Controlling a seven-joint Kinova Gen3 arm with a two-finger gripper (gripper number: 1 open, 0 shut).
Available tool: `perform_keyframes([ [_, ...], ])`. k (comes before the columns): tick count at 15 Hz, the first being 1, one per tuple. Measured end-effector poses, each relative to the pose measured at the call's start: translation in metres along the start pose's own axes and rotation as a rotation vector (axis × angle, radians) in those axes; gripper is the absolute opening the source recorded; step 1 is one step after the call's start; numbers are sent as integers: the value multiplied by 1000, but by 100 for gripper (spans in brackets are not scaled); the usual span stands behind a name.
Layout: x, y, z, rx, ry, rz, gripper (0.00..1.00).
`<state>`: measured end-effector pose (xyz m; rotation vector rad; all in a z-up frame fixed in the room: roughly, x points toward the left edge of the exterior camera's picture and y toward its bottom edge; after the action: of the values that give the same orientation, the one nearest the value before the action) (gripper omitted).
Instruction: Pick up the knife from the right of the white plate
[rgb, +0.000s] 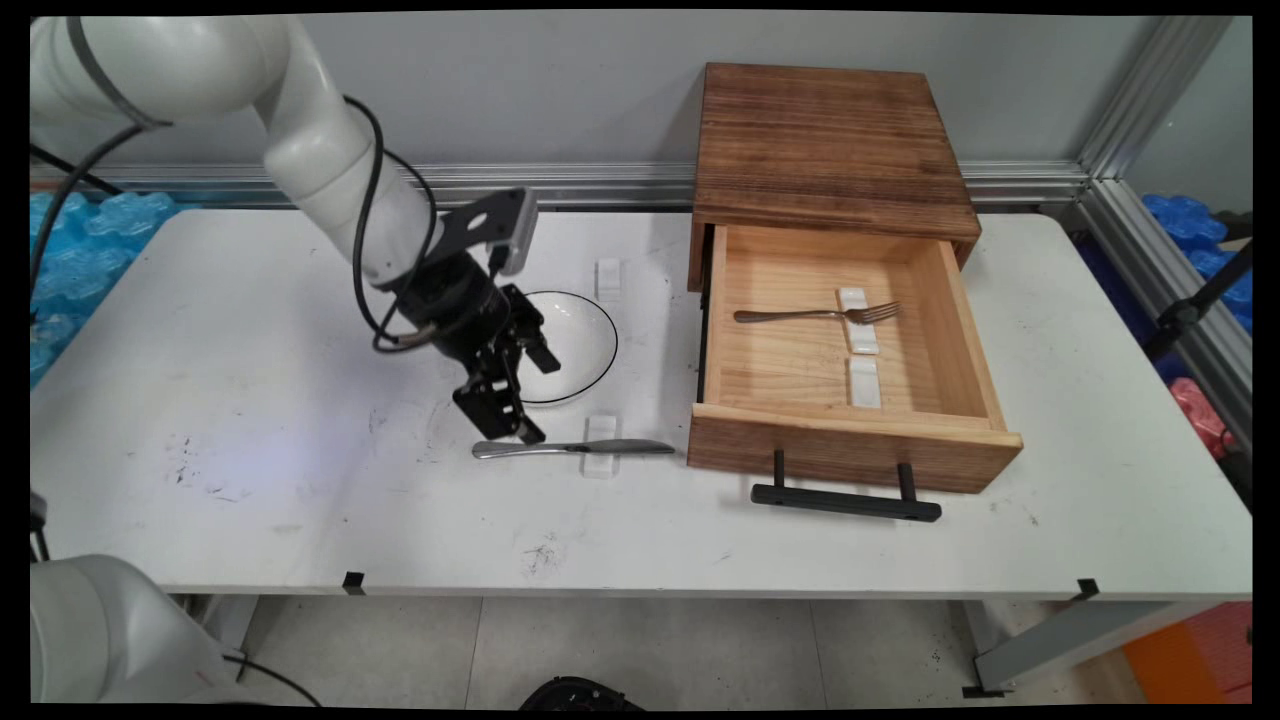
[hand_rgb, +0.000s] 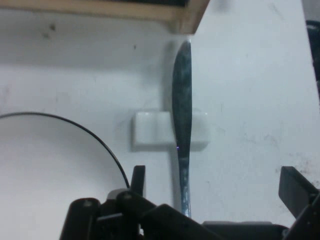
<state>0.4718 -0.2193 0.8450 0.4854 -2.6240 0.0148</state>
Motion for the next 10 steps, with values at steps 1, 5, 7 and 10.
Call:
perform_keyframes([
  [1, -2, 3, 6, 8, -6, -7, 100],
  [5, -3, 12, 23, 51, -26, -38, 100],
  [7, -3, 15, 28, 67, -34, -55, 100],
  [10, -5, 20, 35, 91, -49, -80, 100],
])
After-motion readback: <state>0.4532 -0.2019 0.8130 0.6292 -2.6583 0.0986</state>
